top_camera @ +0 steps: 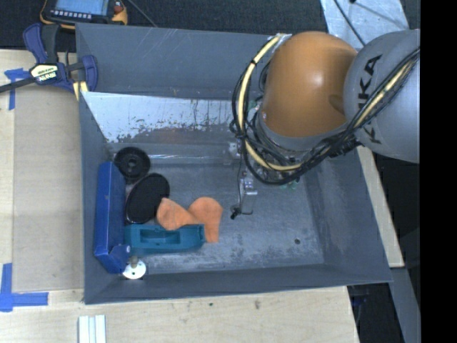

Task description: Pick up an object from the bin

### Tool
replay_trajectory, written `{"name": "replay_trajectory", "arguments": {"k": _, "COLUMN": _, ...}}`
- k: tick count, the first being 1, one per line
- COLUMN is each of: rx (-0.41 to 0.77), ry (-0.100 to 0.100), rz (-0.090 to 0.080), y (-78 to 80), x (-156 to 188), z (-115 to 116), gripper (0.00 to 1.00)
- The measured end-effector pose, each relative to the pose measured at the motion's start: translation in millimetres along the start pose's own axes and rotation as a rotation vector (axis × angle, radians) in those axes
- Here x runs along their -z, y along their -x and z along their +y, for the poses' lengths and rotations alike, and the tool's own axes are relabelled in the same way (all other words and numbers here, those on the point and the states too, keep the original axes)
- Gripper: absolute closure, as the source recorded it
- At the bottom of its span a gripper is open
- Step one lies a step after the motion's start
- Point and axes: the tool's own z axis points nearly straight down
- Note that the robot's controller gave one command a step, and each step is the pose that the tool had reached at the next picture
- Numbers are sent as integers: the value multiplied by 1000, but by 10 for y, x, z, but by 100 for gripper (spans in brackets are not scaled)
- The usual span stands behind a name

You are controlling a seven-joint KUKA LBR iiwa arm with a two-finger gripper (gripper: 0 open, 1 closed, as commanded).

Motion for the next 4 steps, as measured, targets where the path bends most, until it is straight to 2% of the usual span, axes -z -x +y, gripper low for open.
{"name": "replay_trajectory", "arguments": {"k": 1, "rx": -2, "ry": 1, "rz": -9, "y": 15, "x": 48, "z": -5, "gripper": 0}}
{"name": "replay_trajectory", "arguments": {"k": 2, "rx": 19, "ry": 0, "rz": -17, "y": -106, "x": -341, "z": 302, "gripper": 0}}
{"name": "replay_trajectory", "arguments": {"k": 3, "rx": -29, "ry": 3, "rz": -5, "y": -249, "x": -687, "z": 481, "gripper": 0}}
{"name": "replay_trajectory", "arguments": {"k": 4, "rx": -89, "ry": 0, "rz": 0, "y": -568, "x": -1168, "z": 706, "gripper": 100}}
